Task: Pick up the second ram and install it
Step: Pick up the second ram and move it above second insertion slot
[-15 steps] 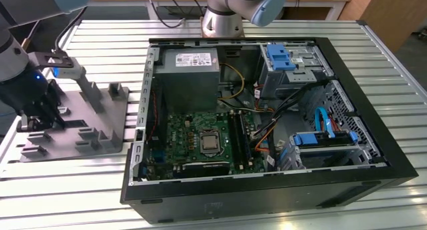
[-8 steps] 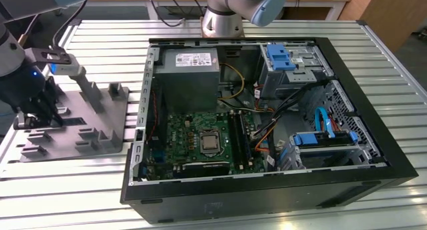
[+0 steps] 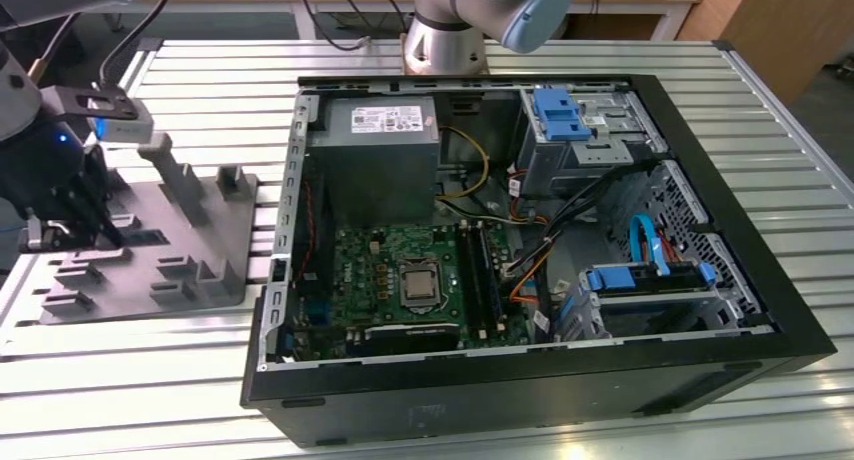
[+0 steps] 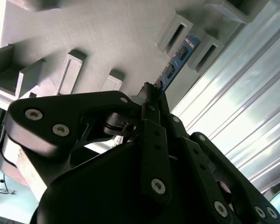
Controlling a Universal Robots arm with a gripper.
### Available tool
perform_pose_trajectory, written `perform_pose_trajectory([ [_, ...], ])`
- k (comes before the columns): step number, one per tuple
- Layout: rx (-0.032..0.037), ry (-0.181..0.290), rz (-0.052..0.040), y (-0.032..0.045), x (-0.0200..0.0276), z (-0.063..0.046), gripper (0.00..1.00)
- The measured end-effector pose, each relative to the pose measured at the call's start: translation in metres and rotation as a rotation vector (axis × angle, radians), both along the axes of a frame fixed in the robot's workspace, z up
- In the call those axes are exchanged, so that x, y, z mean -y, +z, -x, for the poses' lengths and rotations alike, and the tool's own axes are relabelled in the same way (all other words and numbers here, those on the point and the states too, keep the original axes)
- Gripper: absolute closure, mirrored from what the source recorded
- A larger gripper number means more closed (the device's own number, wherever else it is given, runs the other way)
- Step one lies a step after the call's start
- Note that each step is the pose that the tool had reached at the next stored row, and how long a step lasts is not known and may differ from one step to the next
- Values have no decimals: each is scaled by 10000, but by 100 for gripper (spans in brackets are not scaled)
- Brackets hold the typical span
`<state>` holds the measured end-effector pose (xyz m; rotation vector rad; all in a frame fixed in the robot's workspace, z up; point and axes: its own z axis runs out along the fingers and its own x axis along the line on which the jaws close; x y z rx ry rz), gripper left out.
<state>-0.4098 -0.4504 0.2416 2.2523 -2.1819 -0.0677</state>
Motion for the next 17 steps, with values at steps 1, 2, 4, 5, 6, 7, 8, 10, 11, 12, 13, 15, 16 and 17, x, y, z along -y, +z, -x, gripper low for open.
perform_pose_trajectory([
  [1,0,0,0,11,0,0,86],
  [2,0,0,0,24,0,0,86],
  [4,0,0,0,48,0,0,86],
  [5,0,0,0,60,0,0,86],
  [6,-1,0,0,71,0,0,86],
  [7,-1,0,0,82,0,0,86],
  [8,-1,0,0,93,0,0,86],
  [10,0,0,0,116,0,0,86],
  [11,0,0,0,127,0,0,86],
  [12,0,0,0,139,0,0,86],
  [13,0,0,0,151,0,0,86],
  [15,0,0,0,175,0,0,86],
  [16,-1,0,0,187,0,0,86],
  [17,0,0,0,198,0,0,86],
])
